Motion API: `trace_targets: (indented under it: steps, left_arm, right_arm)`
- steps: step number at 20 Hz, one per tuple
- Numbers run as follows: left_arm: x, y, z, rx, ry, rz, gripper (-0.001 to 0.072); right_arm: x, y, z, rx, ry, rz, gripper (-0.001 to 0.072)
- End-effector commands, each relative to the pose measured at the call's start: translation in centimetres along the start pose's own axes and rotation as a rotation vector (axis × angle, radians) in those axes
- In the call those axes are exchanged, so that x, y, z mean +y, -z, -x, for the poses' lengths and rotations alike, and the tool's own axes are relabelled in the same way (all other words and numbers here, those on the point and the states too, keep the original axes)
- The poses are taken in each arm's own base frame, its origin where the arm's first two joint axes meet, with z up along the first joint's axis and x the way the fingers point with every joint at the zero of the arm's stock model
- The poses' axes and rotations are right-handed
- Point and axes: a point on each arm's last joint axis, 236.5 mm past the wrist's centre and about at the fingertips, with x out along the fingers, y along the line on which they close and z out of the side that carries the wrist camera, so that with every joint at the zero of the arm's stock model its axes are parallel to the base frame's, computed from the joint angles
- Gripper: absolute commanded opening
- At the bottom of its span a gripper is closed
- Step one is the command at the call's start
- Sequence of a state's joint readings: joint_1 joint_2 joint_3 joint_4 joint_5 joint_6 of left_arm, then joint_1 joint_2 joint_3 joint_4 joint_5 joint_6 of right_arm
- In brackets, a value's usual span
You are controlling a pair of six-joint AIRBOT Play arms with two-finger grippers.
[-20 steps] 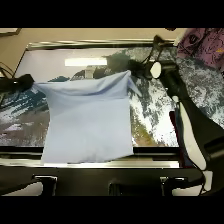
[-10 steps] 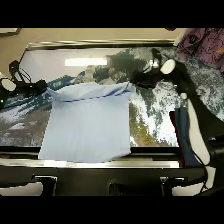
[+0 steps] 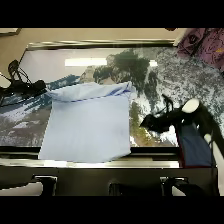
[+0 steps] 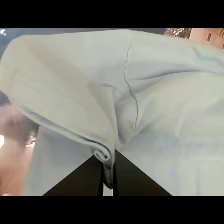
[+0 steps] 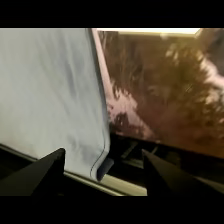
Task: Fold the clothes and pants, and hang the long-sleeved shirts on hangers.
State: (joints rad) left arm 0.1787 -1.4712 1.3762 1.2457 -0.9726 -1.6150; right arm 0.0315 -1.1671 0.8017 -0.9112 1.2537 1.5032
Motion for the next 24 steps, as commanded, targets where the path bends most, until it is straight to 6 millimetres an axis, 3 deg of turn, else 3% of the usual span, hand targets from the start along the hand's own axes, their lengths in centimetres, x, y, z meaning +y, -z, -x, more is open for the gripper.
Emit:
trace_targets:
  steps: [1, 3, 5, 7, 8, 9, 10, 12, 13, 16, 17, 19, 21, 24]
  left_arm:
    - [0.0, 0.5, 0.1, 0.024, 0.000, 0.002, 0.0019]
    - [0.0, 0.5, 0.1, 0.024, 0.000, 0.002, 0.0019]
    - [0.0, 0.5, 0.0, 0.024, 0.000, 0.001, 0.0019]
    - [0.0, 0.5, 0.0, 0.024, -0.001, 0.001, 0.0019]
    - [0.1, 0.5, -0.1, 0.025, -0.001, 0.001, 0.0019]
    - [0.1, 0.6, -0.1, 0.026, -0.001, 0.001, 0.0020]
    - [0.1, 0.6, -0.1, 0.027, -0.002, 0.002, 0.0019]
    - [0.2, 0.6, -0.1, 0.027, -0.002, 0.003, 0.0020]
    - [0.2, 0.6, -0.1, 0.027, -0.002, 0.003, 0.0019]
    - [0.2, 0.6, -0.1, 0.027, -0.002, 0.004, 0.0020]
    - [0.1, 0.6, -0.1, 0.028, -0.001, 0.004, 0.0019]
    - [-0.2, 0.9, -0.2, 0.038, 0.007, 0.004, 0.0019]
    - [-0.7, 1.4, -0.2, 0.057, 0.017, 0.005, 0.0019]
    - [-1.4, 2.1, -0.4, 0.080, 0.026, 0.003, 0.0019]
  right_arm:
    - [0.5, 8.3, -6.0, 0.107, -0.097, -0.110, 0.0556]
    - [1.2, 9.8, -8.0, 0.116, -0.107, -0.124, 0.0555]
    - [1.5, 9.8, -9.2, 0.089, -0.080, -0.140, 0.0552]
    - [1.4, 9.7, -10.1, 0.085, -0.062, -0.213, 0.0483]
    - [1.6, 9.7, -10.3, 0.088, -0.073, -0.223, 0.0353]
    - [2.0, 9.3, -10.2, 0.076, -0.086, -0.206, 0.0152]
    - [2.3, 8.3, -9.9, 0.049, -0.085, -0.169, 0.0034]
    - [2.1, 4.3, -7.8, -0.054, -0.020, -0.154, 0.0032]
    - [1.1, 0.9, -5.5, -0.139, 0.018, -0.197, 0.0032]
    - [-1.1, -9.4, 4.3, -0.436, 0.022, -0.286, 0.0032]
    - [-1.6, -12.4, 7.8, -0.524, 0.008, -0.302, 0.0032]
    - [-1.8, -17.1, 12.7, -0.643, -0.008, -0.299, 0.0032]
    - [-0.8, -21.3, 15.2, -0.720, -0.026, -0.272, 0.0032]
    - [0.4, -26.3, 15.5, -0.735, -0.068, -0.269, 0.0033]
